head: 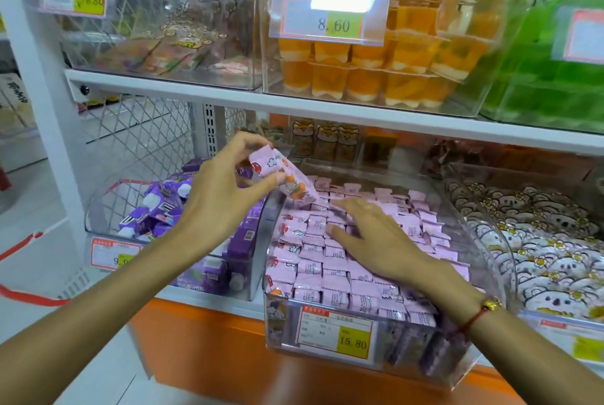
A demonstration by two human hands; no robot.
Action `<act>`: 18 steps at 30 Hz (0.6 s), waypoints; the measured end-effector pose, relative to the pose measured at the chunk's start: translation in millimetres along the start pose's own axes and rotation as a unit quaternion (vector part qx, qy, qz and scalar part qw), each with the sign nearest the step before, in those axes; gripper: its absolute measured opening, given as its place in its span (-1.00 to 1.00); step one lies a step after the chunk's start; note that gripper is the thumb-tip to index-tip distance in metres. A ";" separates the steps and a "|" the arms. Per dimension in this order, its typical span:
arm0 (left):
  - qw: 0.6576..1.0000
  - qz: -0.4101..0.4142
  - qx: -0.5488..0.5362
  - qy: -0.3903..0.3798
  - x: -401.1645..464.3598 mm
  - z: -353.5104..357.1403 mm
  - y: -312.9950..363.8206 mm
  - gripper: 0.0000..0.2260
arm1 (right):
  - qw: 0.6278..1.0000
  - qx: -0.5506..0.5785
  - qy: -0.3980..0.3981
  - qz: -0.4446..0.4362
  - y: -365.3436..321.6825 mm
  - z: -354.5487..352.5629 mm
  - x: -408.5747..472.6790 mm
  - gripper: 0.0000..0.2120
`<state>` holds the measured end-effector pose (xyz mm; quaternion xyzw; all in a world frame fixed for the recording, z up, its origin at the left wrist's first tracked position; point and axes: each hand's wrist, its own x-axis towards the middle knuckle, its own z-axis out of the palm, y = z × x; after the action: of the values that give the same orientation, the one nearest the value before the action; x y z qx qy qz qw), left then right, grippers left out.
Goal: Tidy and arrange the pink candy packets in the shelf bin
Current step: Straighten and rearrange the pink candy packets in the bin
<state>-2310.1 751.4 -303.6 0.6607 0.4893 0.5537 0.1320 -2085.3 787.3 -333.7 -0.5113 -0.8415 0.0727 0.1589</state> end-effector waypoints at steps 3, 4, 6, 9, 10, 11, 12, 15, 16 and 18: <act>0.990 0.059 0.125 -0.030 7.2 6.1 -5.1 -0.73 | 0.998 0.002 -0.054 0.020 4.4 2.8 2.0 -0.50; 0.980 0.091 0.172 -0.044 10.4 8.2 -4.6 -0.72 | 0.998 -0.003 -0.055 0.020 5.1 2.7 2.7 -0.49; 0.951 0.143 0.259 -0.091 20.7 12.0 -2.0 -0.70 | 0.998 -0.006 -0.053 0.018 4.9 2.3 3.0 -0.49; 0.918 0.109 0.332 -0.189 41.2 20.2 4.0 -0.70 | 0.999 -0.009 -0.050 0.017 5.9 3.4 2.6 -0.49; 0.908 0.084 0.346 -0.219 46.8 23.8 4.1 -0.71 | 0.999 -0.009 -0.049 0.016 5.8 3.7 2.6 -0.49; 0.899 0.067 0.357 -0.245 51.1 28.0 3.5 -0.71 | 0.999 -0.010 -0.049 0.015 5.8 3.9 2.6 -0.49; 0.890 0.054 0.365 -0.268 54.0 31.9 2.2 -0.72 | 0.999 -0.010 -0.048 0.014 6.0 4.1 2.5 -0.49; 0.872 0.024 0.379 -0.308 52.1 40.2 -2.0 -0.71 | 0.999 -0.004 -0.041 0.012 6.1 4.9 1.7 -0.51; 0.874 0.020 0.378 -0.305 48.5 40.4 -3.6 -0.70 | 1.000 -0.006 -0.029 0.007 5.8 4.8 1.3 -0.52; 0.905 0.033 0.352 -0.238 34.5 37.0 -6.6 -0.69 | 0.999 -0.014 0.020 -0.023 3.8 3.7 0.4 -0.54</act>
<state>-2284.8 795.6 -300.6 0.7919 0.5845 0.1761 -0.0147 -2083.6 789.5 -338.2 -0.4952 -0.8506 0.0469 0.1703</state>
